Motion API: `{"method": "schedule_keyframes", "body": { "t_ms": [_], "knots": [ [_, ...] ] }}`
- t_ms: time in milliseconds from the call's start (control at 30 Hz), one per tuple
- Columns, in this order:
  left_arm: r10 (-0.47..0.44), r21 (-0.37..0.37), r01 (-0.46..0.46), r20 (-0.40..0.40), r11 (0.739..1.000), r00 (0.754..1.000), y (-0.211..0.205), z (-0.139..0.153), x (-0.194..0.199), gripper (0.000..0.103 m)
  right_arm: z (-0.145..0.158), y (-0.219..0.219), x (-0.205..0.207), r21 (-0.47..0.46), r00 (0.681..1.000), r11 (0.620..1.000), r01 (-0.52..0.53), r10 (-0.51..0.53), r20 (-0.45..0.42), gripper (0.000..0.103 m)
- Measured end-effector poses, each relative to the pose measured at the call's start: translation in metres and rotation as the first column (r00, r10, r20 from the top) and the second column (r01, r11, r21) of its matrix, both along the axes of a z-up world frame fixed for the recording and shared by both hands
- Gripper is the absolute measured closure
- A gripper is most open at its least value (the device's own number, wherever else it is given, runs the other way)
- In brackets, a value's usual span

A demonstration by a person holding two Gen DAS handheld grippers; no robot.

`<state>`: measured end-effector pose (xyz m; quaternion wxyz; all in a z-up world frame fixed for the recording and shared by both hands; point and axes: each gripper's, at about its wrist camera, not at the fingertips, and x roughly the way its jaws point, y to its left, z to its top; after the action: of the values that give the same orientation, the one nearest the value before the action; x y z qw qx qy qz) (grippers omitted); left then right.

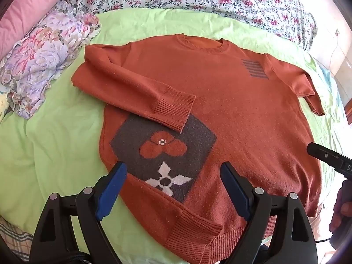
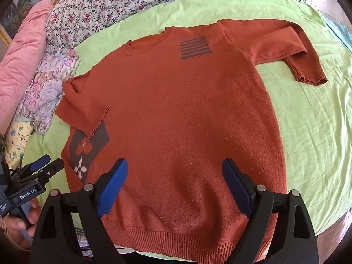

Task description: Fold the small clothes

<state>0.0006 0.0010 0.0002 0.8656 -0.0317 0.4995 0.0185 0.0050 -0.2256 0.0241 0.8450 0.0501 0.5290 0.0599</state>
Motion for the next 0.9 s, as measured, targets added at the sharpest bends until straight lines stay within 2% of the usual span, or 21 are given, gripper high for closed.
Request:
{"method": "schedule_keyframes", "body": {
  "t_ms": [600,900],
  "knots": [
    [-0.005,0.001,0.005,0.014,1.0,1.0,-0.006,0.001,-0.001,0.016,0.007,0.001,0.003,-0.001,1.0,1.0,-0.014,0.014,0.021,0.015],
    [-0.013,0.006,0.013,-0.008,1.0,1.0,-0.008,-0.001,0.007,0.016,0.007,-0.002,0.007,0.004,1.0,1.0,-0.008,0.009,-0.011,0.015]
  ]
}}
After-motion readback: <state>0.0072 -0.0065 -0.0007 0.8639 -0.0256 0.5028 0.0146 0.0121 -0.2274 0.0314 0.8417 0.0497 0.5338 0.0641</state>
